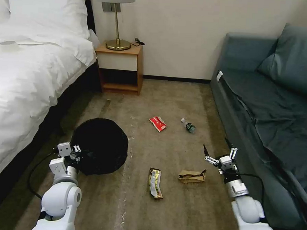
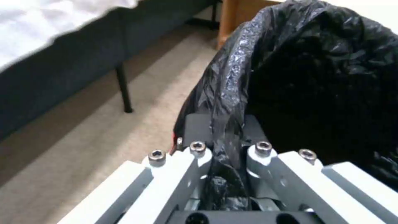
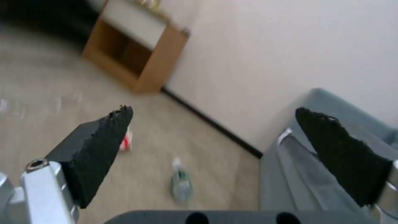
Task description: Pick up the trash bin, then pick up the garbage on the floor and place it into the trash bin.
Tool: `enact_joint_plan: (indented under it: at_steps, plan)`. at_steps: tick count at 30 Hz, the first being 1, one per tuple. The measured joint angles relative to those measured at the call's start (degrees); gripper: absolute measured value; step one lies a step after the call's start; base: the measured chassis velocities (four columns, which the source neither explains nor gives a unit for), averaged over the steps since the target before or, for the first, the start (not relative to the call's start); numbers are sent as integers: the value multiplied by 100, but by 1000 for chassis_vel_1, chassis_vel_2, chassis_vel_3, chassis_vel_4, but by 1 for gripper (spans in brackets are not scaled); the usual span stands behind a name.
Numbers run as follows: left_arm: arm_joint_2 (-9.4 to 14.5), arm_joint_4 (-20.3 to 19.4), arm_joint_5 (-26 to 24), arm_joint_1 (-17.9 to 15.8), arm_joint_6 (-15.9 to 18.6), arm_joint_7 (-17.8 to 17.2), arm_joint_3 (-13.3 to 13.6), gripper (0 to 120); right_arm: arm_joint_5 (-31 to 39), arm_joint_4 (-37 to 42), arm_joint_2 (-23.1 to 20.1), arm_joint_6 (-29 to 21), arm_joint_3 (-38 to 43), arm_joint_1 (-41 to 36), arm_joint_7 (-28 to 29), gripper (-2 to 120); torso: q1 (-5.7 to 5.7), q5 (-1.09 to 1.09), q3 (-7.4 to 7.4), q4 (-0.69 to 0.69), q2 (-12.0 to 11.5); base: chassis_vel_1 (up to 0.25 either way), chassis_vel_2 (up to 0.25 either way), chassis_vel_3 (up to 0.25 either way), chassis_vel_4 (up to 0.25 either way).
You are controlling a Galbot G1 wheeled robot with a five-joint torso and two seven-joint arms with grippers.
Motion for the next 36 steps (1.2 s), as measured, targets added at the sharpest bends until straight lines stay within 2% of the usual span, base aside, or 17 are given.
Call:
enact_joint_plan:
  at_steps: [1,2,4,5,7,8,9,14,18,30,36]
  plan:
    - [14,206,5,-224,1,-30,270,4,335,-98,-550,-172,-2,-97,-73,100,0,-9,0,-4,0,0,0,0,0]
    - [14,206,5,-224,1,-30,270,4,335,-98,-550,-172,-2,-97,-73,100,0,-9,0,-4,0,0,0,0,0]
    - [14,298,5,-339,5,-24,439,4,704,-333,-1003,-340,-220,-91,-247,100,0,-4,0,-12,0,0,0,0,0]
    - [14,298,5,-339,5,-24,439,4,704,-333,-1003,-340,-220,-91,-247,100,0,-4,0,-12,0,0,0,0,0]
    - [11,289,5,-358,17,-45,471,4,899,-669,-1283,-449,-627,109,-496,100,0,-5,0,-7,0,0,0,0,0]
    - [11,289,5,-358,17,-45,471,4,899,-669,-1283,-449,-627,109,-496,100,0,-5,0,-7,0,0,0,0,0]
    - [10,254,5,-372,41,-83,470,4,927,-913,-1370,-458,-899,273,-672,100,0,-3,0,-1,0,0,0,0,0]
    - [19,201,18,-385,100,-179,403,4,930,-1178,-1360,-495,-1262,483,-889,100,0,-3,0,0,0,0,0,0,0]
    - [66,218,18,-423,105,-190,319,4,972,-1295,-1336,-560,-1590,621,-1124,100,0,-4,0,-5,0,0,0,0,0]
    - [13,242,28,-487,120,-250,329,4,891,-1761,-1345,-525,-2499,1131,-1021,100,0,-5,0,-4,0,0,0,0,0]
    - [1,246,38,-505,126,-251,323,4,713,-2246,-1335,-461,-3042,1399,-993,100,0,-6,0,-4,0,0,0,0,0]
